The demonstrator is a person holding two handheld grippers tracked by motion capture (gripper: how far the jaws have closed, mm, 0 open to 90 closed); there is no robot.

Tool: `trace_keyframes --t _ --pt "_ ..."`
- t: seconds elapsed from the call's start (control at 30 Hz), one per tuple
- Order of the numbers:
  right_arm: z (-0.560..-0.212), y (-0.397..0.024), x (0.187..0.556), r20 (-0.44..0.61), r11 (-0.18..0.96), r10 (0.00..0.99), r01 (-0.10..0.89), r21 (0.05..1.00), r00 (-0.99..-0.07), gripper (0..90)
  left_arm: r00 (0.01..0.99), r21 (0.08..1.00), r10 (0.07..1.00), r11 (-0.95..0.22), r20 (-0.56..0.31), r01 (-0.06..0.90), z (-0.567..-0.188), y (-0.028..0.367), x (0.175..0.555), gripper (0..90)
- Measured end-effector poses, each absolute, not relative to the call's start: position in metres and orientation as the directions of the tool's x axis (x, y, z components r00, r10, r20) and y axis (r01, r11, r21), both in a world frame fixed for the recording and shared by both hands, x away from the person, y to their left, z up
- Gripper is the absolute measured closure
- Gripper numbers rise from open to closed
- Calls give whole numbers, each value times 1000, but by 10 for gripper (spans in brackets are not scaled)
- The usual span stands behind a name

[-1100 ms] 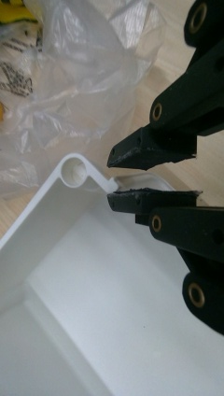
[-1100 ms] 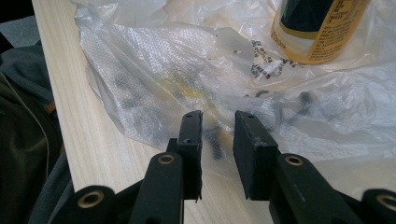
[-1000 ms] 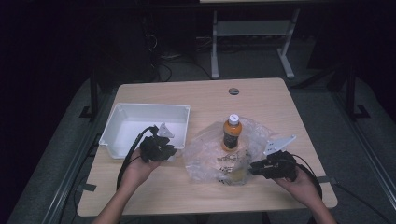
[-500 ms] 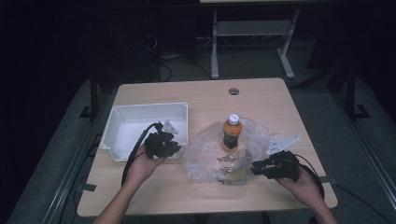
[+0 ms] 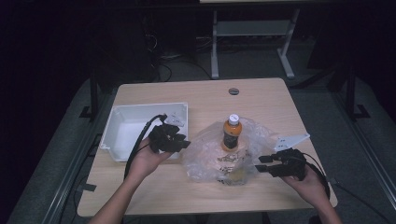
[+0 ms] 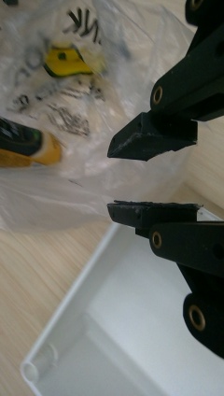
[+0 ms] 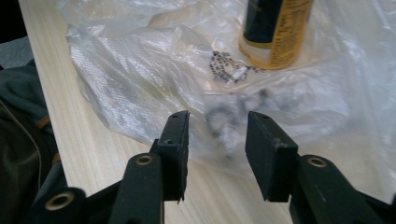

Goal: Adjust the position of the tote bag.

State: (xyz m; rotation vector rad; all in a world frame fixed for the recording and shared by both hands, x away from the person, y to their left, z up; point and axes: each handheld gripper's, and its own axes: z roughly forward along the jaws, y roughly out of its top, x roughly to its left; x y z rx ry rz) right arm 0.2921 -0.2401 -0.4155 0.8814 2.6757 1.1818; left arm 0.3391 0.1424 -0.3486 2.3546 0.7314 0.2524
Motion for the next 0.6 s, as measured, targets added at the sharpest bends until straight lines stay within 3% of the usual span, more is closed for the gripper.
trace_keyframes --t 0.6 --pt "-408 -263 293 139 496 585 489 718 -799 488 876 631 482 -677 -9 379 -331 90 353 615"
